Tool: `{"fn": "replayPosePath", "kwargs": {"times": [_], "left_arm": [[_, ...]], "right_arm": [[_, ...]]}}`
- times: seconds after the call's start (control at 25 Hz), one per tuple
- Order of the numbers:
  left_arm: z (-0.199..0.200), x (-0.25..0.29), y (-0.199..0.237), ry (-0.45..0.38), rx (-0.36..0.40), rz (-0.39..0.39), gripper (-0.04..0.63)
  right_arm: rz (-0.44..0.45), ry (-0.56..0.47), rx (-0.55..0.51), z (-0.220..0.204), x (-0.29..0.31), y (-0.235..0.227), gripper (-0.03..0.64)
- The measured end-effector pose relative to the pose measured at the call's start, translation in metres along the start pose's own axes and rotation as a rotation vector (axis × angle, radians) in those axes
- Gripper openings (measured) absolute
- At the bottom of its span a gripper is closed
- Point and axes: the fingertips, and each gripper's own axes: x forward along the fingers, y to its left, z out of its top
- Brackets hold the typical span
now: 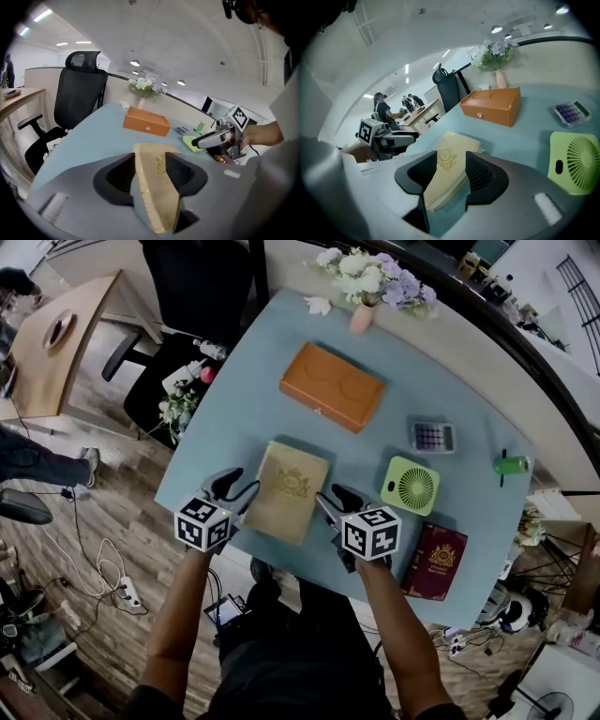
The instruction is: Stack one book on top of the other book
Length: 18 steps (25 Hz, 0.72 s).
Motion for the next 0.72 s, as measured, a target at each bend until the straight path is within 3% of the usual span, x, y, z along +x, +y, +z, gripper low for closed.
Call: {"fn": "replayPosePath", "kwargs": {"times": [0.48,0.72], "left_arm": [[-0.046,0.028,0.011,0.083,-0.078,-0.005,0.247],[-0.061,0.037,0.003,0.114,-0.112,-0.062,0.247]], "right_arm": [[0.021,0.095,0.112,-0.044,0.037,-0.016,0.181],[0.035,0.106,0.176,-0.054,0.051,-0.016,0.179]]}}
